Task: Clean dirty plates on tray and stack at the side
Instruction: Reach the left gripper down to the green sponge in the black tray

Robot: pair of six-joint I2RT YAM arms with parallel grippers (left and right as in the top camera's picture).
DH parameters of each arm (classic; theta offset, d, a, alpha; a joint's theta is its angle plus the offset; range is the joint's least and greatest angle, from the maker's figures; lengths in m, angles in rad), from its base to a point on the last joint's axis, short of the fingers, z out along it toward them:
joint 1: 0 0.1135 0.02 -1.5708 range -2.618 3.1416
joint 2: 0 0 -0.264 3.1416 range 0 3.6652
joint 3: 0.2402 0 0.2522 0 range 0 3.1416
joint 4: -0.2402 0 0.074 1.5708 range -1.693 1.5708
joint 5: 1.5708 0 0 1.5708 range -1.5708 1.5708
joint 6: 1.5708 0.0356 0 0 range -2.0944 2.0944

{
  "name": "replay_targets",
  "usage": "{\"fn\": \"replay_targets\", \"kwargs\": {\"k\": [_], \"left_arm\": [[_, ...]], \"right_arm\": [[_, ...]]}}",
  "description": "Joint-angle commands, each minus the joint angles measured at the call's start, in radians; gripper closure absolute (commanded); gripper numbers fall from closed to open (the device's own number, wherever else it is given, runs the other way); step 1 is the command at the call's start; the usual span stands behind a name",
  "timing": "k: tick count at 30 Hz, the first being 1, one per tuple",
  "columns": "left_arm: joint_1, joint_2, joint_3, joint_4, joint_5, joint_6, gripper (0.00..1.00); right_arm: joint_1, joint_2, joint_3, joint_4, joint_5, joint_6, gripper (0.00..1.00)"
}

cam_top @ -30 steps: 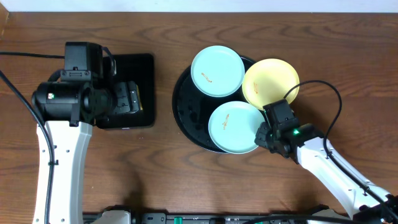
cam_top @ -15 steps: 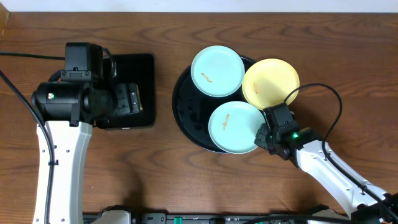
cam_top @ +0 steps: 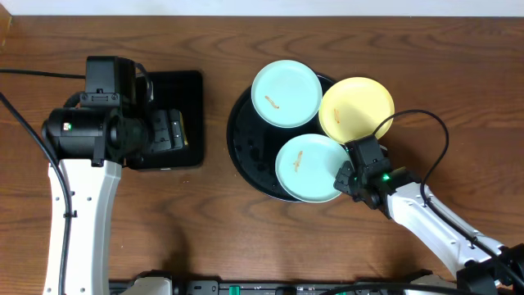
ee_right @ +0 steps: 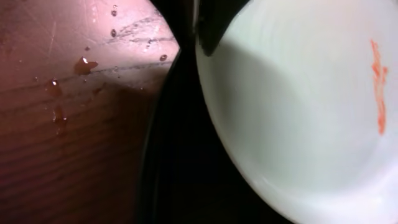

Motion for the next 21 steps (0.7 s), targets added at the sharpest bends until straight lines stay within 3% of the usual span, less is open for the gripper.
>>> {"fn": "replay_targets", "kwargs": {"k": [1,5,11,16,21], "left_arm": [[-0.001,0.001,0.005,-0.004,-0.002,0.017,0.14],[-0.001,0.001,0.005,-0.004,-0.002,0.017,0.14],[-0.001,0.001,0.005,-0.002,-0.018,0.017,0.16],[-0.001,0.002,-0.011,0.047,-0.051,0.017,0.42],[-0.001,0.029,-0.047,0.109,-0.09,-0.017,0.45]], "right_arm": [[0.01,0.006,-0.005,-0.001,0.012,0.002,0.99],[0.01,-0.023,0.024,-0.019,-0.001,-0.031,0.99],[0.01,-0.102,0.174,-0.166,0.097,-0.259,0.99],[0.01,-0.109,0.298,-0.258,0.161,-0.457,0.99],[0.011,-0.109,0.313,-0.268,0.162,-0.499,0.99]]}}
